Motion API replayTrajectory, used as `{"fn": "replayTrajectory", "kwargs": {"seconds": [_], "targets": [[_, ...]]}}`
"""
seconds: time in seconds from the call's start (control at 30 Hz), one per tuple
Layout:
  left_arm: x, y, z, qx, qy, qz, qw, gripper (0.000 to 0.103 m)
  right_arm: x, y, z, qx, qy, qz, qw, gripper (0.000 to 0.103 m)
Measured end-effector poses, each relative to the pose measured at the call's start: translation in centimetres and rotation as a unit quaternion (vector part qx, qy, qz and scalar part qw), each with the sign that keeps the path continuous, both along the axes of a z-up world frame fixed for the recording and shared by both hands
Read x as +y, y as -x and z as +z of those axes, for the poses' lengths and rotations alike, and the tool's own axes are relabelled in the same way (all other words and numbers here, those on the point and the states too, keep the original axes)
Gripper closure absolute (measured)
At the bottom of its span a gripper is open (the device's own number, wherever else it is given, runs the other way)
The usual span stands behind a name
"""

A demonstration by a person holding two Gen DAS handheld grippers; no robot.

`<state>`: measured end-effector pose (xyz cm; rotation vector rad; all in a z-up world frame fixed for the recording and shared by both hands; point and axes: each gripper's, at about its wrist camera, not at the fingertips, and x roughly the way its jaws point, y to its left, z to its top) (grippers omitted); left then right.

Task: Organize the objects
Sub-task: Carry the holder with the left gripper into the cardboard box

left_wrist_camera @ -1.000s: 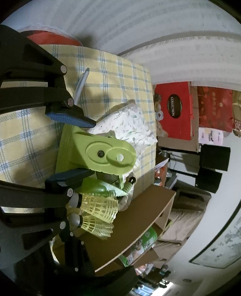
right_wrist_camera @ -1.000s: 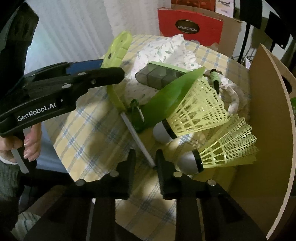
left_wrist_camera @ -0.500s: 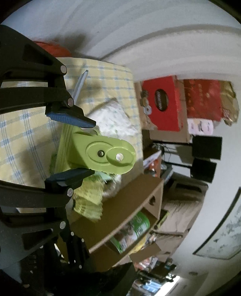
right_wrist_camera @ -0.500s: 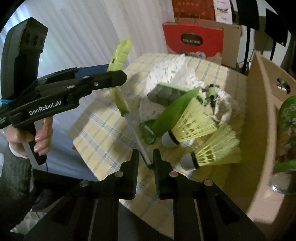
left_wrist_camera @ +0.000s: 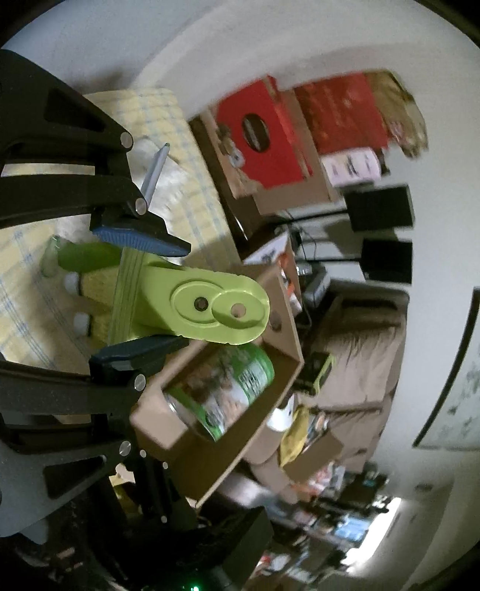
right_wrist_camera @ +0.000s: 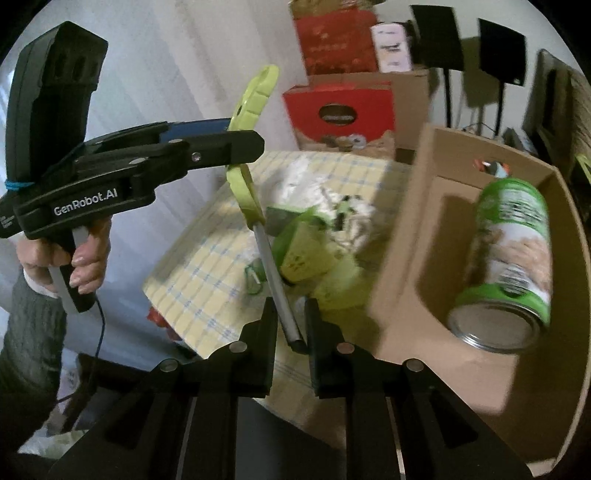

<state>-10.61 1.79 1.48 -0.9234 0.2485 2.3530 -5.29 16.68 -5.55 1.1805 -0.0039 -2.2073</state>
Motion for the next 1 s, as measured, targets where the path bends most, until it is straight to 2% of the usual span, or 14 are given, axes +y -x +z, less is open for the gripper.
{"fn": "replayTrajectory", "kwargs": {"seconds": [0.2, 0.37, 0.53, 0.7, 1.0], "targets": [[5.7, 1.1, 1.6, 0.002, 0.009, -0.062, 0.998, 0.067, 3.6, -0.8, 0.4, 0.001, 0.004, -0.033, 0.999, 0.09], [9.9, 1.5, 1.0, 0.0, 0.031, -0.095, 0.995, 0.067, 5.7, -1.0, 0.2, -0.004, 0.008, -0.058, 0.998, 0.089], [12.6, 1.8, 0.3, -0.008, 0.043, -0.133, 0.9902, 0.068, 8.0, -0.9, 0.1, -0.01, 0.007, -0.078, 0.997, 0.089], [14.8, 1.5, -0.2, -0.003, 0.072, -0.172, 0.9824, 0.069, 9.5, -0.8, 0.1, -0.012, 0.002, -0.088, 0.996, 0.088], [16.7, 1.3, -2.5, -0.004, 0.109, -0.186, 0.9765, 0.07, 9.4, 0.4, -2.2, -0.041, -0.011, -0.087, 0.995, 0.088]]}}
